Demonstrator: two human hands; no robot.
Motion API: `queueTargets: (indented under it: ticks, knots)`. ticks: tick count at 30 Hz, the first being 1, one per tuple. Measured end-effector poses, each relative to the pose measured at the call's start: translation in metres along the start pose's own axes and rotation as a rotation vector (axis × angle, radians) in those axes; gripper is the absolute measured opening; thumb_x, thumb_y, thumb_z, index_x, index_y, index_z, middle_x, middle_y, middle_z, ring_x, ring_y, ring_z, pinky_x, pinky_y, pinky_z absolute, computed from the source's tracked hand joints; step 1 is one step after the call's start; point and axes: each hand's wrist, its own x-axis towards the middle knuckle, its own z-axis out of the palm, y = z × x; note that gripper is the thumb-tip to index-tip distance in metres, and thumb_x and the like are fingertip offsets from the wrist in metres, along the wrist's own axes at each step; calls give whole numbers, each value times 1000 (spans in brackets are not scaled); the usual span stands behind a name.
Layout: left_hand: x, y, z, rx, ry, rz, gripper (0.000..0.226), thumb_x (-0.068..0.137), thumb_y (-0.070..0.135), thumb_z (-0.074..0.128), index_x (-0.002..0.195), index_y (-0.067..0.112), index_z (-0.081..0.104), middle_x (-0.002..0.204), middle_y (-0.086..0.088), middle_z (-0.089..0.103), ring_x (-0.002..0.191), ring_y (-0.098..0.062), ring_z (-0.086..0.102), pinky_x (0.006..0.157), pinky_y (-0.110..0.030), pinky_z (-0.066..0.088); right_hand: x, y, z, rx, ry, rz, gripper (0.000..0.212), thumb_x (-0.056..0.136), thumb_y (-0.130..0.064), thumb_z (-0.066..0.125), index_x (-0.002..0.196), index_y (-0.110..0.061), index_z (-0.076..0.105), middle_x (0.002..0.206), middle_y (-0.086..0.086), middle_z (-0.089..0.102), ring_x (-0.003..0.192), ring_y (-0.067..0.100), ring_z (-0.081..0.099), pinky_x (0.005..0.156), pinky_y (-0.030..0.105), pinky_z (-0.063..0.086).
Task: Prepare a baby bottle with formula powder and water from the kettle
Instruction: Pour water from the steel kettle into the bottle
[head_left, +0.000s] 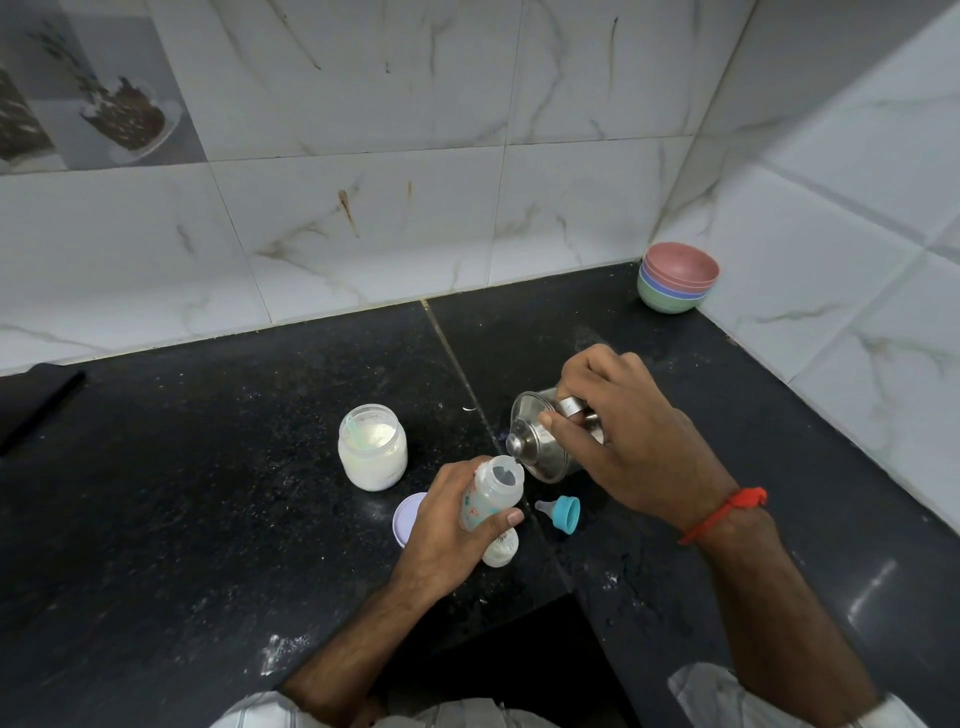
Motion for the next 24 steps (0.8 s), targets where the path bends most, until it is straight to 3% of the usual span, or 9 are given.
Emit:
queueTargets:
  ticks: [6,13,21,24]
  knots:
    - [1,-2,0,-11,-2,2,57,84,35,87,124,54,50,132,7,61,122,-8,60,98,-16,48,1,1,1,-26,9,-1,10,100,-33,60,103,-25,55,111,-14,40,100,9,39,73,20,37]
    - [1,-7,2,-7,-22,-11,58,85,36,87,135,36,57,134,6,61,125,-9,59,105,-31,52,1,-2,-1,-44,7,-8,13,100,-35,59,107,-23,57,112,-14,40,101,8,37,72,21,38]
    - [1,-6,1,-2,-15,-19,57,85,37,87,130,45,54,133,9,60,124,-3,58,97,-13,46,1,-5,-3,-59,6,-21,13,100,-34,60,106,-22,58,112,-15,38,101,7,36,67,13,30]
    - [0,-6,1,3,-6,-14,57,85,36,87,130,44,55,133,8,61,124,-5,59,100,-18,48,1,-5,-2,-66,9,-26,14,100,-35,60,106,-22,59,112,-16,38,100,7,36,67,15,32]
